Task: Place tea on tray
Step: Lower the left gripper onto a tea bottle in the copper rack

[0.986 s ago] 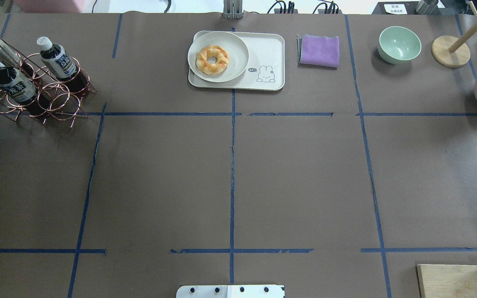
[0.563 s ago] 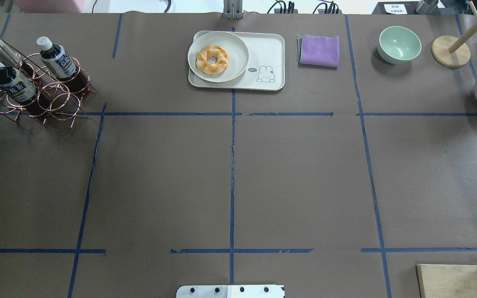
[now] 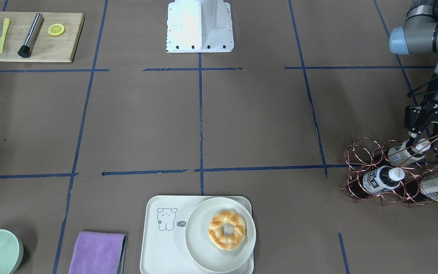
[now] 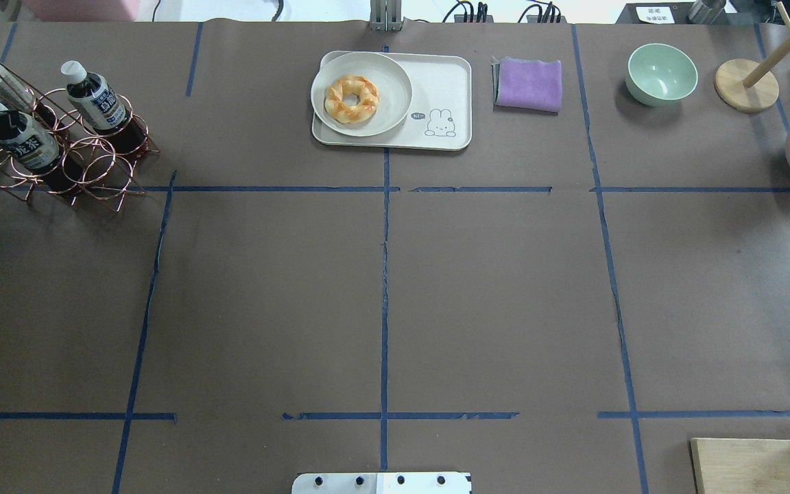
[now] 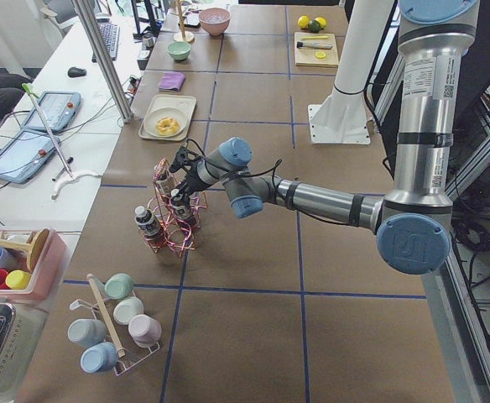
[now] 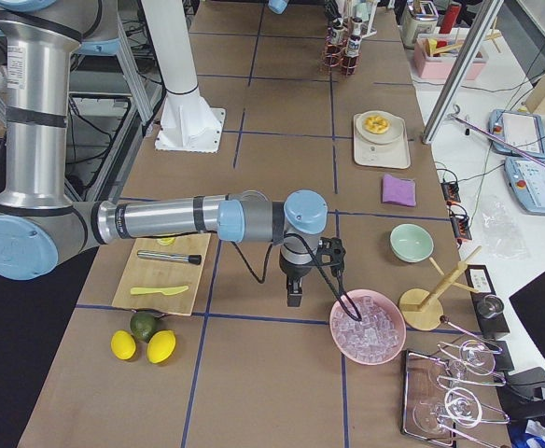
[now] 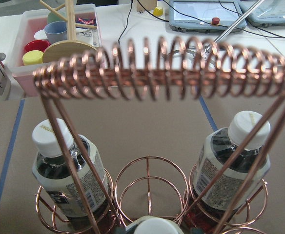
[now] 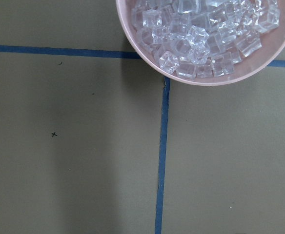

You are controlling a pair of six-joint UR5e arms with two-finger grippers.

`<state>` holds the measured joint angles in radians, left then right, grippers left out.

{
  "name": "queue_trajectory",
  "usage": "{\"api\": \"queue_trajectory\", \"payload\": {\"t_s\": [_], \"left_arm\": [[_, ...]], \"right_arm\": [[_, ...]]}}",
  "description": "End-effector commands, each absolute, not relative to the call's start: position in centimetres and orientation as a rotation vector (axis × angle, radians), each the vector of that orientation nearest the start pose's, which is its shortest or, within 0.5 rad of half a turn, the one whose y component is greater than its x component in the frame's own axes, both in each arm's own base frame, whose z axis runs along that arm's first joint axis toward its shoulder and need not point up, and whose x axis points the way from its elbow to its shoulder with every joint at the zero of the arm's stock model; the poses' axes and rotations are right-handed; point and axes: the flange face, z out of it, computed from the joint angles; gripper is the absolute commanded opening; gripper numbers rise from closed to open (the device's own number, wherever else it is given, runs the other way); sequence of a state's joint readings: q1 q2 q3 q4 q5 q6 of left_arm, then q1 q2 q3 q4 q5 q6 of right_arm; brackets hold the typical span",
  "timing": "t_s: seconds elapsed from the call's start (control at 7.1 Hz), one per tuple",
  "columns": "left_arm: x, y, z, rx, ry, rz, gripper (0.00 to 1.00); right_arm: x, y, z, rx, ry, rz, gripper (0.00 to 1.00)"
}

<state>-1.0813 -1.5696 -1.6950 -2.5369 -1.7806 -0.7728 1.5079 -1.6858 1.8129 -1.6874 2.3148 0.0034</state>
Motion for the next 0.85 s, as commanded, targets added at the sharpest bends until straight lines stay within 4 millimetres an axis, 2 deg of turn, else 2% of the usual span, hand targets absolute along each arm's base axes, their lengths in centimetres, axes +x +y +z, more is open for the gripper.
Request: {"api": "queue_trajectory", "payload": {"t_s": [0.0,0.42,0.56,0.7], "left_arm": [[14.58,-51.35,49.57,0.765,0.793,-0.142,0.54],[14.53,-51.46,49.73,0.761,0.792,-0.152,0.53],[14.45,-51.48,49.73,0.761,0.792,-0.155,0.48],[14.46,-51.47,49.71,0.762,0.794,-0.152,0.38]], "right_arm": [[3.80,-44.40,60.64,-0.013,-0.744,-0.060,1.00],[3.80,-44.40,60.63,-0.013,-0.744,-0.060,1.00],[3.80,-44.40,60.63,-0.013,-0.744,-0.060,1.00],[3.80,-44.40,60.63,-0.013,-0.744,-0.060,1.00]]}}
